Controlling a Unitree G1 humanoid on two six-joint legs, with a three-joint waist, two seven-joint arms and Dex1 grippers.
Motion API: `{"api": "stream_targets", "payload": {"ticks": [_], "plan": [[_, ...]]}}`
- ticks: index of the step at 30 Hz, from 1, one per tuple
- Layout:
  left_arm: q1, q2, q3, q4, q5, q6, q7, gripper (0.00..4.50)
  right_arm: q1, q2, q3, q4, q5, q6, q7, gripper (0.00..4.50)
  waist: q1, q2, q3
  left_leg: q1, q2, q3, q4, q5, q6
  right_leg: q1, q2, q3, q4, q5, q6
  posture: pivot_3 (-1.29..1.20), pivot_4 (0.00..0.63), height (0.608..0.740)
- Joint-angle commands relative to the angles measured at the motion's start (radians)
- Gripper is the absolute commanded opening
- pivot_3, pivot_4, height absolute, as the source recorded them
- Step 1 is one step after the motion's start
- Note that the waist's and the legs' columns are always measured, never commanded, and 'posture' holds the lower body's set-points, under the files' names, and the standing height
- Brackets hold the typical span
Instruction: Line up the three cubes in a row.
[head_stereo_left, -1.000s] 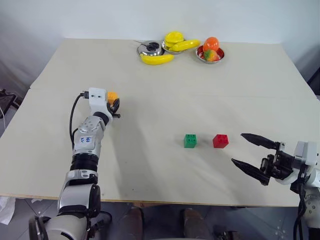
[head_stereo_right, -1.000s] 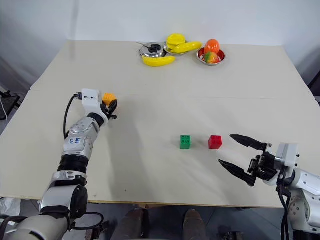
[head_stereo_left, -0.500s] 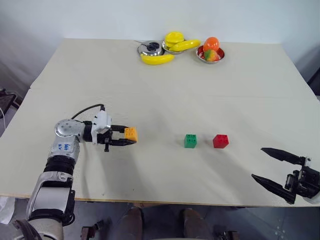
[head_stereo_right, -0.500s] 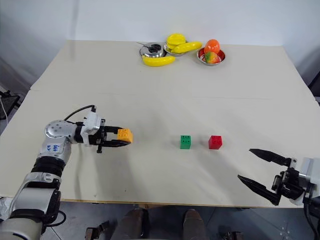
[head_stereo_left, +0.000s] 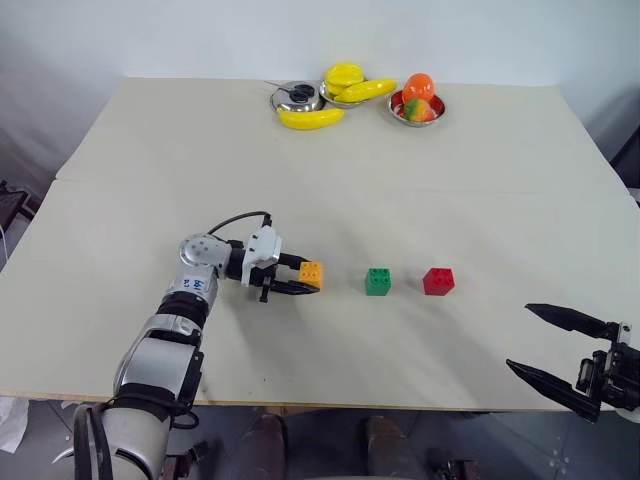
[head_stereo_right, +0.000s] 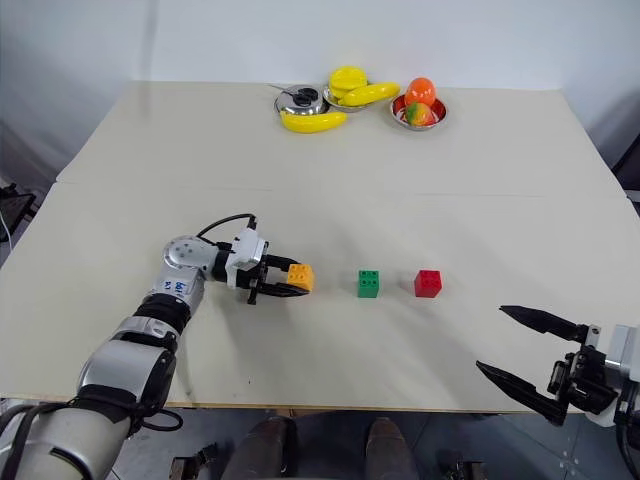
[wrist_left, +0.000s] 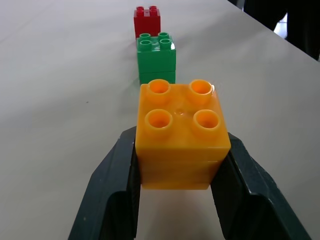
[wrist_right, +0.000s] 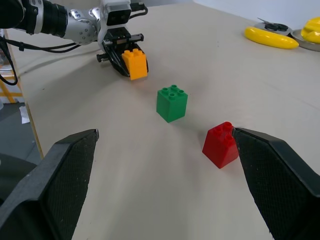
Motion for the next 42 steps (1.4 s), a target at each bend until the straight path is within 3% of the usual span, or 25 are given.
{"api": "stream_targets", "payload": {"ticks": [1, 19, 20, 26, 28, 35, 42], "plan": [[-0.032, -0.011, -0.018, 0.035, 0.047, -0.035, 0.003, 1.51, -0.008, 0.015, 0.012, -0.033, 0.009, -0.004, -0.011, 4.50, 0.000, 0.000, 0.000, 0.000, 0.000, 0.000, 0.000, 0.000, 0.000, 0.000, 0.000, 0.000, 0.000, 0.000, 0.000, 0.00, 0.150, 0.740], [-0.066, -0.040, -0.017, 0.102, 0.131, -0.017, 0.103, 1.51, -0.041, 0.036, 0.051, -0.015, -0.002, -0.022, -0.011, 4.50, 0.002, 0.000, 0.000, 0.000, 0.000, 0.000, 0.001, 0.000, 0.000, 0.000, 0.000, 0.000, 0.002, 0.000, 0.000, 0.00, 0.150, 0.740], [-0.068, -0.041, -0.014, 0.103, 0.130, -0.018, 0.107, 2.24, -0.043, 0.035, 0.052, -0.012, -0.003, -0.023, -0.010, 4.50, 0.002, 0.000, 0.000, 0.000, 0.000, 0.000, 0.001, 0.000, 0.000, 0.000, 0.000, 0.000, 0.002, 0.000, 0.000, 0.00, 0.150, 0.740], [-0.063, -0.029, 0.049, 0.068, 0.065, -0.014, 0.071, 3.94, -0.057, 0.034, 0.066, -0.005, -0.005, -0.020, -0.008, 4.50, 0.001, 0.000, 0.000, 0.000, 0.000, 0.000, 0.001, 0.000, 0.000, 0.000, 0.000, 0.000, 0.002, 0.000, 0.000, 0.00, 0.150, 0.740], [-0.040, 0.009, 0.080, 0.021, 0.028, -0.018, 0.023, 4.46, -0.068, 0.026, 0.069, 0.005, -0.004, -0.017, 0.003, 4.50, 0.000, 0.000, 0.000, 0.000, 0.000, 0.000, 0.001, 0.000, 0.000, 0.000, 0.000, 0.000, 0.002, 0.000, 0.000, 0.00, 0.150, 0.740], [0.162, 0.236, 0.151, -0.240, -0.047, 0.063, -0.032, 4.46, -0.110, -0.045, 0.049, 0.118, -0.013, -0.020, 0.106, 4.50, -0.031, 0.001, 0.000, 0.001, 0.001, 0.000, -0.002, 0.001, -0.002, -0.001, 0.000, 0.000, 0.002, 0.000, 0.000, 0.00, 0.150, 0.740], [0.456, 0.425, 0.237, -0.558, -0.102, 0.193, 0.069, 4.46, -0.173, -0.145, 0.037, 0.310, -0.055, -0.069, 0.246, 4.50, -0.022, 0.000, 0.000, 0.001, 0.001, -0.001, 0.000, -0.001, 0.001, 0.000, -0.001, 0.000, 0.003, 0.000, -0.001, 0.00, 0.150, 0.740]]}}
